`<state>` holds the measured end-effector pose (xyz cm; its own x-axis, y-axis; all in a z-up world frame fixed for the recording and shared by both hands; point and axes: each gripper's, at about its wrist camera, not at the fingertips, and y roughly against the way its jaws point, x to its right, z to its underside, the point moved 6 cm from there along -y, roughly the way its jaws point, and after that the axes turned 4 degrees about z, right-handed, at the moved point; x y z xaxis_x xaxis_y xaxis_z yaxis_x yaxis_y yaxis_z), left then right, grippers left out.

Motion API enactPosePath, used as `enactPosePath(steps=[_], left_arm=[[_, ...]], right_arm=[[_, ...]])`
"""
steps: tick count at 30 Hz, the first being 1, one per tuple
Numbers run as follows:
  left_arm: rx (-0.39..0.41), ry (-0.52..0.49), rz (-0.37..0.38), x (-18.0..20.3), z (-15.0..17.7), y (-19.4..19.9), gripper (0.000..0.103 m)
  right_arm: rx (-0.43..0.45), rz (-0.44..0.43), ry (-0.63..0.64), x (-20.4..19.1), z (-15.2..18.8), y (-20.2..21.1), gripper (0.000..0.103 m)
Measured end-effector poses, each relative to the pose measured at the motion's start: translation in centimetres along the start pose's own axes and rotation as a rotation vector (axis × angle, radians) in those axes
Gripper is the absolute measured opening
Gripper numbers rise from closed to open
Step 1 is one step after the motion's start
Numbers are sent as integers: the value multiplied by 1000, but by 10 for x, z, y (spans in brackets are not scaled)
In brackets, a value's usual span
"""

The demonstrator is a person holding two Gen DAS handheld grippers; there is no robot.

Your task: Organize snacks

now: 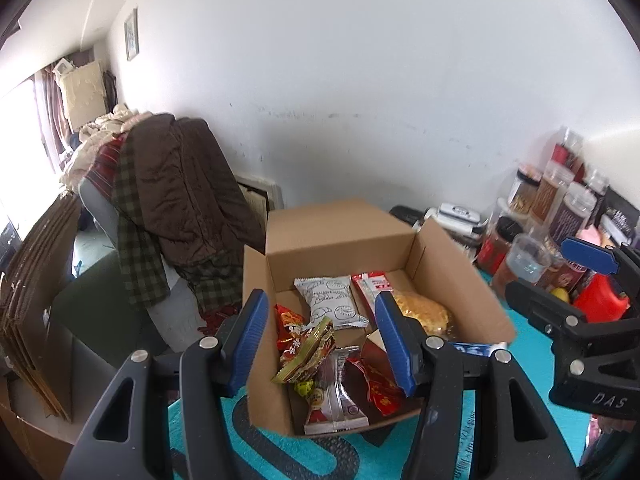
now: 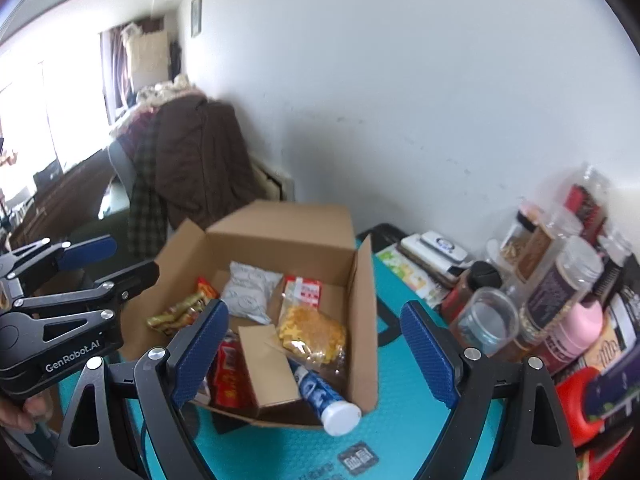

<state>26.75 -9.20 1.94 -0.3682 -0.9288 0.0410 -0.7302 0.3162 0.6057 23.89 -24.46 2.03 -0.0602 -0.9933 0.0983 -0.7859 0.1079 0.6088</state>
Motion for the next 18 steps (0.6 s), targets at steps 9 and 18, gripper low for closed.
enactPosePath(steps=[9,18], left_arm=[[69,-17,13,6,1,59,66],[141,-35,30,21,18,111,83]], right_arm=[[133,19,-11,-4,3,75,89],[229,61,-39,-2,20,136,101]])
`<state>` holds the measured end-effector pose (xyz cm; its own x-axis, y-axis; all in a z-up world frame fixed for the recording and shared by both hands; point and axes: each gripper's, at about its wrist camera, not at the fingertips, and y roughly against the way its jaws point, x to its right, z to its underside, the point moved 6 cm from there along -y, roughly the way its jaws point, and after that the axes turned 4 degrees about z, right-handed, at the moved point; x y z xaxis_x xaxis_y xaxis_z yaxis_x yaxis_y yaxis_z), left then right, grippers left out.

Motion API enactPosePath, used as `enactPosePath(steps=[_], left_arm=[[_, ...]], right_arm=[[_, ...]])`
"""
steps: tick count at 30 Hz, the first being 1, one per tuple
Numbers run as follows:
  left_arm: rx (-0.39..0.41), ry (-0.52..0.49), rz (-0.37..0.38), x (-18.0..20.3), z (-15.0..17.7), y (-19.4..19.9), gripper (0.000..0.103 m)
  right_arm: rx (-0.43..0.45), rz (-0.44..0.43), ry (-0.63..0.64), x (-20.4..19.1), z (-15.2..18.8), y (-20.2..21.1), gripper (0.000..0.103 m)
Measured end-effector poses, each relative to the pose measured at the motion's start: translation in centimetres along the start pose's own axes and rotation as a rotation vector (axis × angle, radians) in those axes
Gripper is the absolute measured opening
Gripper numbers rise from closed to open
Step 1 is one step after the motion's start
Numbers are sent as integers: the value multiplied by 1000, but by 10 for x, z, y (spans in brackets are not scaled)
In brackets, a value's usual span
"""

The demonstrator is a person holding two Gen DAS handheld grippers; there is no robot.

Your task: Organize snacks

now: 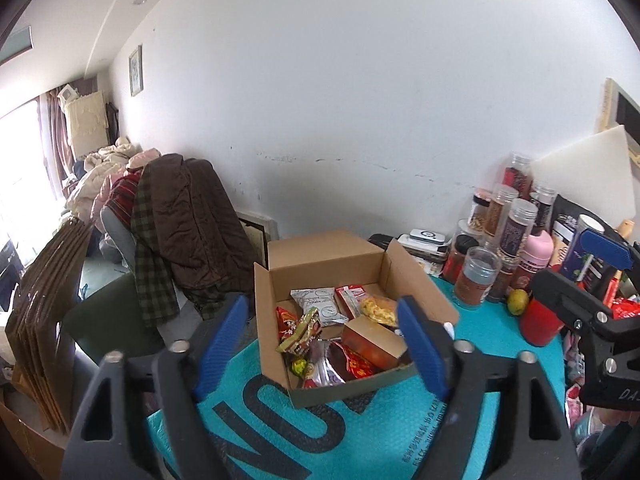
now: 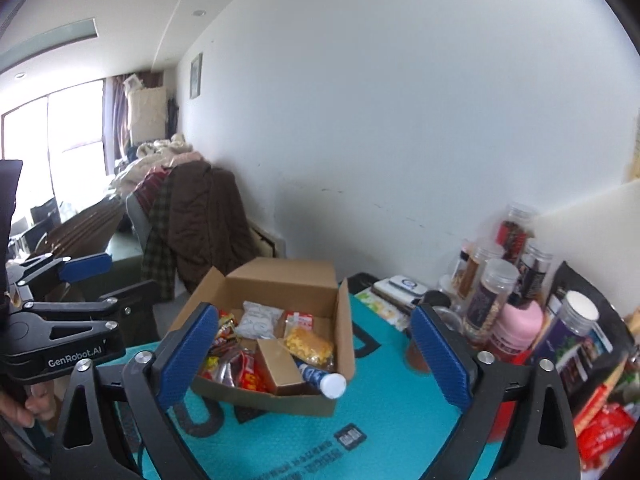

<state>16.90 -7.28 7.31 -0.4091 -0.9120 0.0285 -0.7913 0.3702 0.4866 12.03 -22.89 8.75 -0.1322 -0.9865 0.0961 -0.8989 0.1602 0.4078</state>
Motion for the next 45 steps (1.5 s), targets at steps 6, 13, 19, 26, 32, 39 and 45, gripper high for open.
enactPosePath(steps=[6,13,19,26,32,39,45], left_arm=[[44,-9,-7,8,17,33,94],[57,-9,-30,14,43,57,94],[28,-6,-15,24,68,63,94],[-19,44,-14,23,89,60,94],[-41,68,-42,22,98,59,94],[-39,86,-56,20,98,62,94],[-37,91,-64,20,96,61,94]], right_arm=[[5,-1,-4,-1,18,27,102],[-15,3,3,-5,48,47,102],[-30,11,20,-7,72,58,102],[-79,-7,31,-13,98,56,102],[-82,-25,32,-16,107,53,102],[-70,-50,51,-20,105,52,102],[-71,-63,63,-22,100,50,102]])
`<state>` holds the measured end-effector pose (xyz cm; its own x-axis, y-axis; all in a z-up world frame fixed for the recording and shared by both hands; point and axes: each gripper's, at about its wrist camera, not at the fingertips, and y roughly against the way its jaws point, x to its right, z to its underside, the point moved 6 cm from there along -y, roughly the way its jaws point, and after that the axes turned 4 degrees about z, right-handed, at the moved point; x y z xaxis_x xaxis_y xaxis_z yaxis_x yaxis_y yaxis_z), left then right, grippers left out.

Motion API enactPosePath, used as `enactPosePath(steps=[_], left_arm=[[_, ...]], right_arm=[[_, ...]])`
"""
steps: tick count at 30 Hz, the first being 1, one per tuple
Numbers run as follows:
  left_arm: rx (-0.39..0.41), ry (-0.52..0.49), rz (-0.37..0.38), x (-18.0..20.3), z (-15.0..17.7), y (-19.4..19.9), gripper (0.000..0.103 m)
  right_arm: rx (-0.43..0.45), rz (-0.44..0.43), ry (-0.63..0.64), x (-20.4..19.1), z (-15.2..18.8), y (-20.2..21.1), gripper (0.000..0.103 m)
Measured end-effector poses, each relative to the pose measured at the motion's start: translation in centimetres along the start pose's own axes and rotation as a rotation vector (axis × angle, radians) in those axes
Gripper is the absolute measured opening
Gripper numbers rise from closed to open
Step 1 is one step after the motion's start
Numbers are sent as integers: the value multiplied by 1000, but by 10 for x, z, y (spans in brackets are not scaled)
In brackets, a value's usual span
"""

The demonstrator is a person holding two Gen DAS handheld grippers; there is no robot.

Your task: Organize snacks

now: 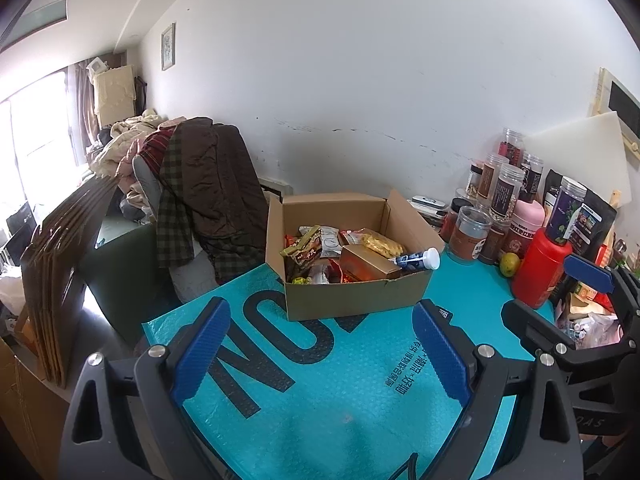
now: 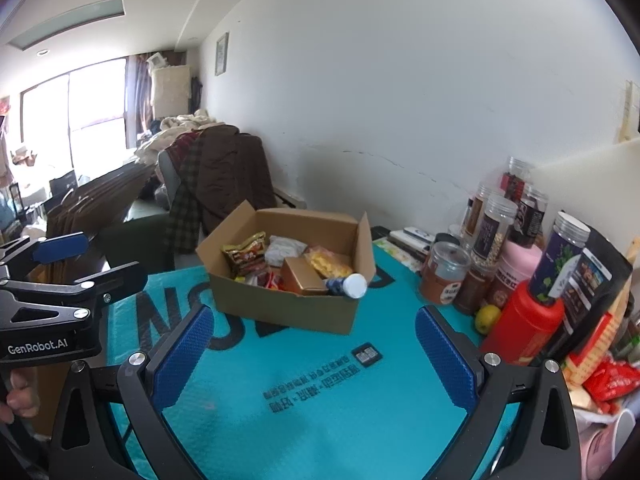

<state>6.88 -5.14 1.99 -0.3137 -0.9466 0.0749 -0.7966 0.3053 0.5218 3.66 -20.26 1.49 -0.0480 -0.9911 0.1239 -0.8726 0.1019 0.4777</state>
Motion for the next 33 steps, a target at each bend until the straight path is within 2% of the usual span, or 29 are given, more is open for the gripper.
enactPosePath(steps=[33], left_arm=[[-26,4,-7,-4,1,-10,94]], right_arm=[[-32,-14,-4,-5,-3,-19,102]])
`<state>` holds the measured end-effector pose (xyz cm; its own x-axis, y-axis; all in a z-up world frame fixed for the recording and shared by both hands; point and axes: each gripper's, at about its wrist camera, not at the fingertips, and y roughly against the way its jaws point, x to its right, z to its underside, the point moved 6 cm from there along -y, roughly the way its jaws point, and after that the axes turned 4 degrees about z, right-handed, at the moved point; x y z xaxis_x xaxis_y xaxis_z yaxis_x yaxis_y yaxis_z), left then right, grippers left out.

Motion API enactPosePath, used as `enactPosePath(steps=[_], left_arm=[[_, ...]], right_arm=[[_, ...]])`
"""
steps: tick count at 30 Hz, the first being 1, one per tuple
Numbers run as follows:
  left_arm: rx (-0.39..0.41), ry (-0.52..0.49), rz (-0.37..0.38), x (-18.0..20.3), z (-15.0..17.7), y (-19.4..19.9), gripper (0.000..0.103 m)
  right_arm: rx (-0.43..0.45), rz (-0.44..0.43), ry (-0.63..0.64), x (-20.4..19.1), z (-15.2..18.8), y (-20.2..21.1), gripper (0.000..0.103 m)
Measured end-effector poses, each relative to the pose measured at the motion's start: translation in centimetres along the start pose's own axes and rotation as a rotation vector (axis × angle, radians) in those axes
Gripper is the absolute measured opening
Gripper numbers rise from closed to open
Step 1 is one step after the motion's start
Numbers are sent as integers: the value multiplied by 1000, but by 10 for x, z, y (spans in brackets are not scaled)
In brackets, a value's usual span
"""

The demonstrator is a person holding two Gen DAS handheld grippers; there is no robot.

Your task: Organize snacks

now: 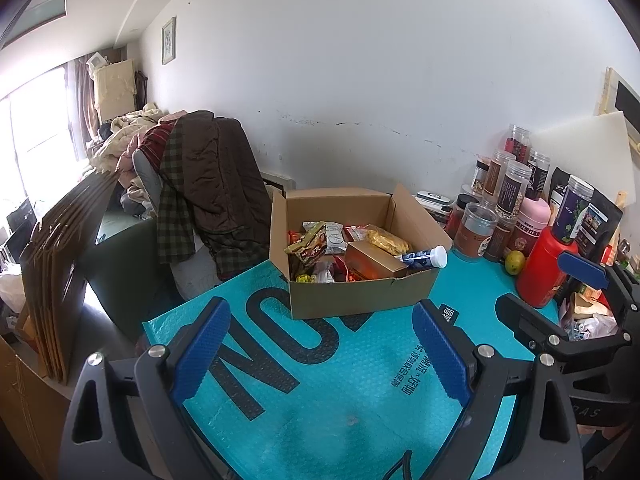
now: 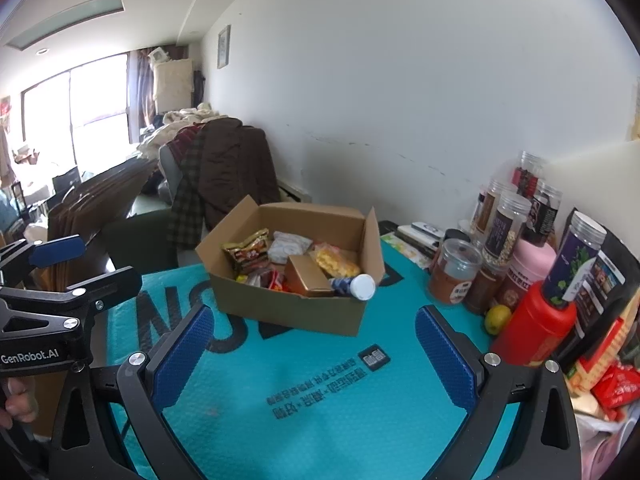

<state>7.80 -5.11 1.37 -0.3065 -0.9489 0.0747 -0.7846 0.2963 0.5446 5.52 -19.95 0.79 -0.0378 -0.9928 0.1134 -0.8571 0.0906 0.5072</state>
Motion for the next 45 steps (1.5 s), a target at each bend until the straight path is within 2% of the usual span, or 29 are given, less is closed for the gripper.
enactPosePath(steps=[14,45], left_arm=[[-5,-14,-30,-6,-2,-2,94],[-45,-26,18,-4,3,-11,94]], right_arm=[[-16,3,7,-4,3,-4,102],[-51,31,3,3,11,-14,102]])
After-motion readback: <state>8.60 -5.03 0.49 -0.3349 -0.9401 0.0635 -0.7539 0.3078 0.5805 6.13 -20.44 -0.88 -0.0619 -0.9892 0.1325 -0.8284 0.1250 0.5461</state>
